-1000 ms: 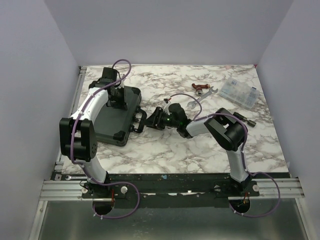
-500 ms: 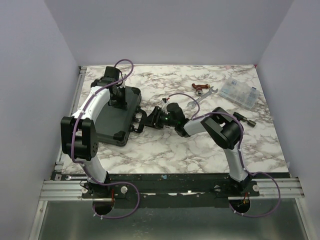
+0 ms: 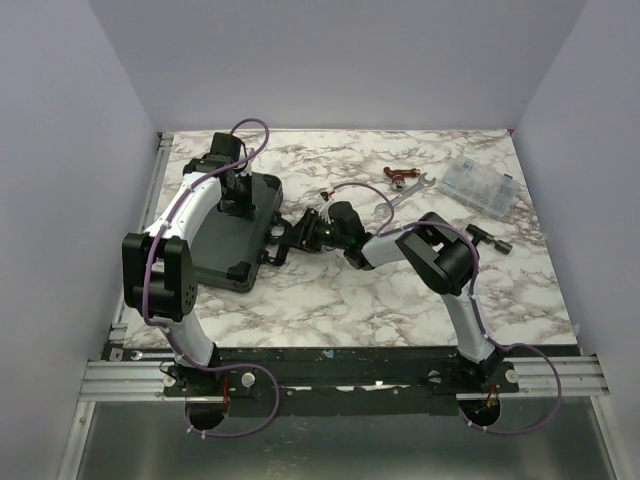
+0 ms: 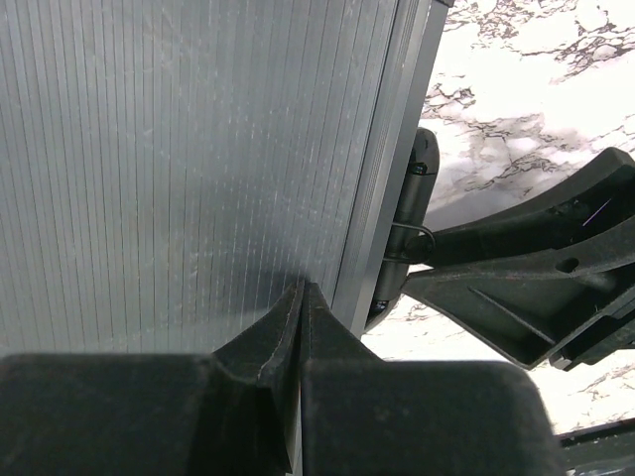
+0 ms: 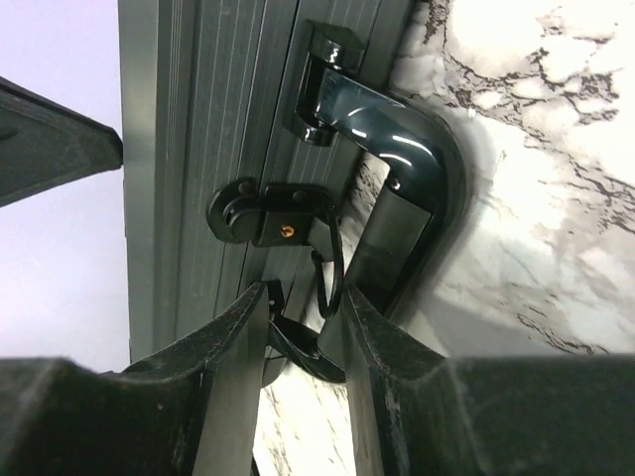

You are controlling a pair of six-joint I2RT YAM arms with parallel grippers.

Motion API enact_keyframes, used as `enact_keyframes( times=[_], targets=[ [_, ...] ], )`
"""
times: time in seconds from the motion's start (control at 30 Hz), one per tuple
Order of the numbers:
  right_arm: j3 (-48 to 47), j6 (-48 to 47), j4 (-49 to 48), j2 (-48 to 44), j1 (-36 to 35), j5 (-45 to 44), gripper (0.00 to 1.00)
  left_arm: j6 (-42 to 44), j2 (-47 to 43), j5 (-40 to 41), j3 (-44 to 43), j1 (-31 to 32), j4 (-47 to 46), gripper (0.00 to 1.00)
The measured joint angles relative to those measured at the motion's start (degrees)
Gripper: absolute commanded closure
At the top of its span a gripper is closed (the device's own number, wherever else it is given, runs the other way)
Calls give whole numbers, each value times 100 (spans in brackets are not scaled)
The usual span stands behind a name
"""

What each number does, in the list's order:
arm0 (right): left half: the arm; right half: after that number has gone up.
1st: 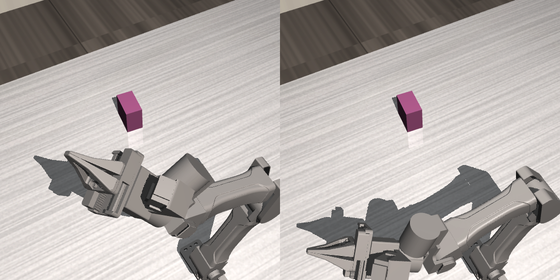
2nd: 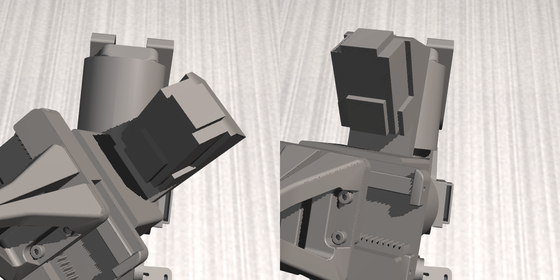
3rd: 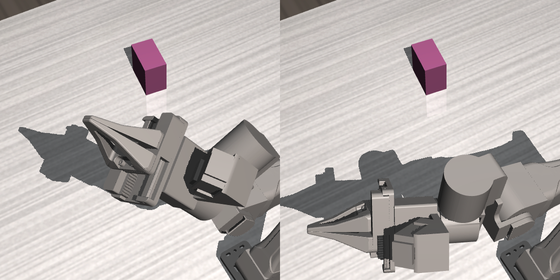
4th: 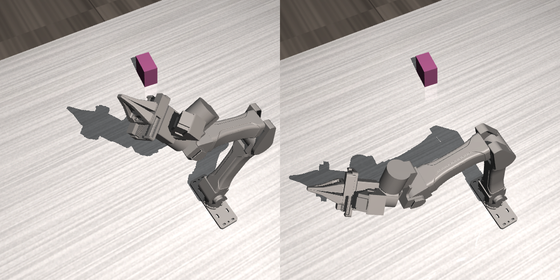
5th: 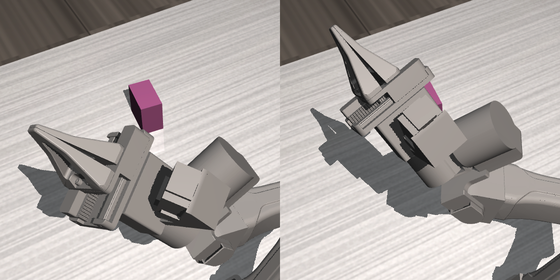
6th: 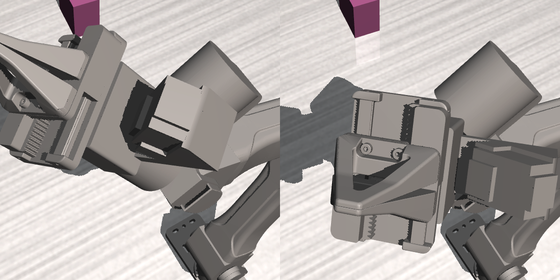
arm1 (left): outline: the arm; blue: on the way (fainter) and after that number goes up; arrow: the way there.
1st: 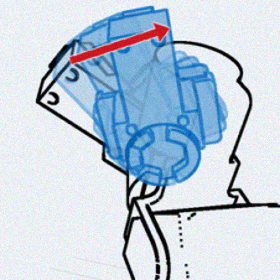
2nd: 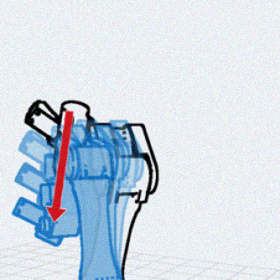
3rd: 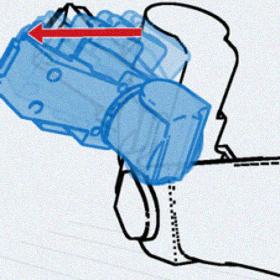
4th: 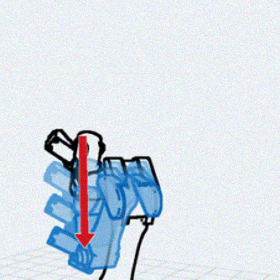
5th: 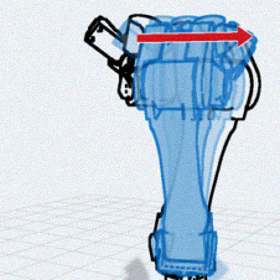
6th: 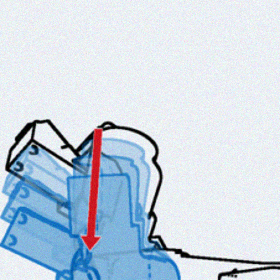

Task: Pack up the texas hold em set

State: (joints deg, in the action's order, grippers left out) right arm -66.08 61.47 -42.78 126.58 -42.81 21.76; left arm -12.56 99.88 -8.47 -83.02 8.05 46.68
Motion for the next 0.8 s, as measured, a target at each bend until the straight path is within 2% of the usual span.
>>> enact_keyframes(
  times=[0.1,0.37,0.63,0.8],
  targets=[
    [-107,0,4,46,0,-11,69,17,0,26,-2,13,0,100],
    [-380,13,63,157,0,-20,99,48,0,37,-4,22,2,100],
    [-634,28,234,254,35,275,99,57,0,46,-7,28,9,100],
    [-748,22,273,306,55,411,96,57,0,72,-9,39,11,100]
  ],
)
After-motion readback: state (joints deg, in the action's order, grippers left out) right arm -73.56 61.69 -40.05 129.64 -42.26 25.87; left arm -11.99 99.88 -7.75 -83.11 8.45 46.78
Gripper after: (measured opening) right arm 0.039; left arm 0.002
